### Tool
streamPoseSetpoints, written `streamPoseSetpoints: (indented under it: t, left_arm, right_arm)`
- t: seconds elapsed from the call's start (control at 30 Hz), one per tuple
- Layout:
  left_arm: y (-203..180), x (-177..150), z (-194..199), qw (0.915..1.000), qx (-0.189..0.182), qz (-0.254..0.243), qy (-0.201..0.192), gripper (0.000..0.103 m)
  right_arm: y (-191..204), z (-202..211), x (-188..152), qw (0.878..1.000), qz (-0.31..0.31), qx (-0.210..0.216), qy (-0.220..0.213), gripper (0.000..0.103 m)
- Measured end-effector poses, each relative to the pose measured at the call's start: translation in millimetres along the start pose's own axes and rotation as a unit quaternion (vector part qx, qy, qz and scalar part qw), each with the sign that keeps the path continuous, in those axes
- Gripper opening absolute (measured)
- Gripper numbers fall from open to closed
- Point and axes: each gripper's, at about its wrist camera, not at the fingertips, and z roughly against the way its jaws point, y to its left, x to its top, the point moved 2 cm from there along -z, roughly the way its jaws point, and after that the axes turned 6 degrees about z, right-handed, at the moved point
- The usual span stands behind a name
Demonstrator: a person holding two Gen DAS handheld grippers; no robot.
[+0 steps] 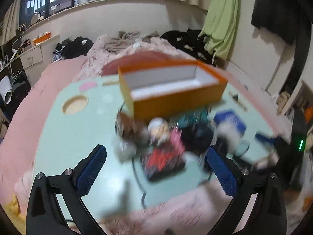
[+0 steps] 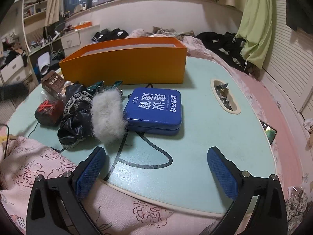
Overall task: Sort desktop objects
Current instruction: 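Reach the left tool into the orange box toward the silver metal cup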
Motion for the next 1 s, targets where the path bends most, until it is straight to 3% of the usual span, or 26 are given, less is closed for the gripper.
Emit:
streamPoseSetpoints:
  t: [0.13, 0.3, 0.47, 0.57, 1.0]
  left_arm:
    - [-15, 55, -14, 0.9990, -0.035, 0.026, 0.013, 0.102]
    - [-33, 104, -62, 0.9971, -0.016, 0.068, 0.027, 0.099]
    - [-49, 102, -114, 0.9950, 0.016, 0.066, 0.073, 0.091]
    - [-52, 92, -134, 0.9938, 0.030, 0.064, 0.086, 0.091]
    - [-54, 88, -135, 0.9937, 0.043, 0.066, 0.080, 0.090]
  right_arm:
    - [0, 0, 0, 1.000, 0.000, 0.000, 0.000, 0.103]
    - [0, 0, 0, 1.000, 0.000, 0.000, 0.000, 0.103]
    - [0, -1, 0, 1.000, 0.000, 0.000, 0.000, 0.103]
    - [0, -1, 0, 1.000, 0.000, 0.000, 0.000, 0.103]
    - [1, -2, 4, 1.000, 0.000, 0.000, 0.000, 0.103]
